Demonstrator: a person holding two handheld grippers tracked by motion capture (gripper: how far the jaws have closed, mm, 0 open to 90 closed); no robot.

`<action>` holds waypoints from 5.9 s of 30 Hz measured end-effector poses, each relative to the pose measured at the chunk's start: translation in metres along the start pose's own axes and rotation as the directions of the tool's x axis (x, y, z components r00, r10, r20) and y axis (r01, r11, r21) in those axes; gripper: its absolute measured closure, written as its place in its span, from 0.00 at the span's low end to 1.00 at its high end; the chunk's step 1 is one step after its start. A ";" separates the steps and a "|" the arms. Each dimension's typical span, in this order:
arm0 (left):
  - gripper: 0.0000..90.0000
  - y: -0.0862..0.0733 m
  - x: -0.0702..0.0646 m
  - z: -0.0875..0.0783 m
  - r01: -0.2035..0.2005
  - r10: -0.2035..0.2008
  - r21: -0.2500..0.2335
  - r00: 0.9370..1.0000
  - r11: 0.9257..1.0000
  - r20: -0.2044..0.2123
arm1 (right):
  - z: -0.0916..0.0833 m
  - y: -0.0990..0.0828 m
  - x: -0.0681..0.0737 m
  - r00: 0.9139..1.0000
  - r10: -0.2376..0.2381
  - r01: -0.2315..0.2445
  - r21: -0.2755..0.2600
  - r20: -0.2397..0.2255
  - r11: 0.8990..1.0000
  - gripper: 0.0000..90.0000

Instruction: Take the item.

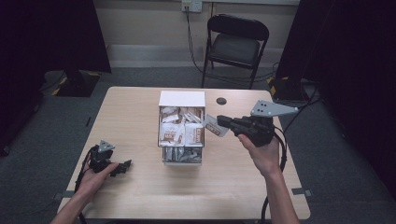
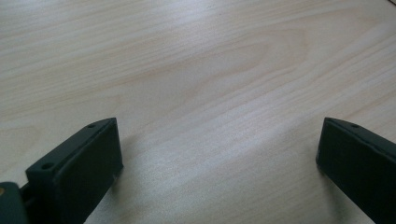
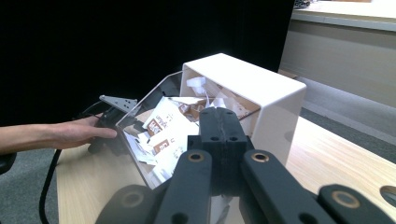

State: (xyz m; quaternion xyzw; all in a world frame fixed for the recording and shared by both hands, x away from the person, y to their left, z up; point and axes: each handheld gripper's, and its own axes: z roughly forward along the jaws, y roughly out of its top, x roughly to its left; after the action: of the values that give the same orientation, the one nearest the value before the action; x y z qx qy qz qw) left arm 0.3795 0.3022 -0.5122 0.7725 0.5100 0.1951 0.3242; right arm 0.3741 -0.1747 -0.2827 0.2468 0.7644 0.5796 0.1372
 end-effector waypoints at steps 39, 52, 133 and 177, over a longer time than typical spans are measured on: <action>0.00 0.000 0.000 0.000 0.000 0.000 0.000 1.000 1.000 0.000 | -0.004 -0.052 -0.028 0.994 0.064 -0.073 0.106 0.085 0.992 1.00; 0.00 0.000 0.000 0.000 0.001 -0.001 0.001 1.000 1.000 0.001 | 0.010 -0.073 -0.035 0.992 0.087 -0.099 0.145 0.087 0.984 1.00; 0.00 0.000 0.001 0.000 -0.008 0.008 0.001 1.000 1.000 0.003 | 0.109 -0.175 -0.090 0.953 0.211 -0.281 0.368 0.218 0.886 0.97; 0.00 0.001 0.001 0.000 -0.010 0.010 0.001 1.000 1.000 0.004 | 0.027 -0.156 -0.083 0.882 0.256 -0.368 0.240 0.396 0.898 0.19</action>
State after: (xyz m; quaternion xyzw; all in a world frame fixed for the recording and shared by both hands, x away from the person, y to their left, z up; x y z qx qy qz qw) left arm 0.3803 0.3027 -0.5121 0.7755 0.5058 0.1949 0.3238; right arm 0.4238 -0.2294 -0.4455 0.4868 0.7574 0.4133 0.1363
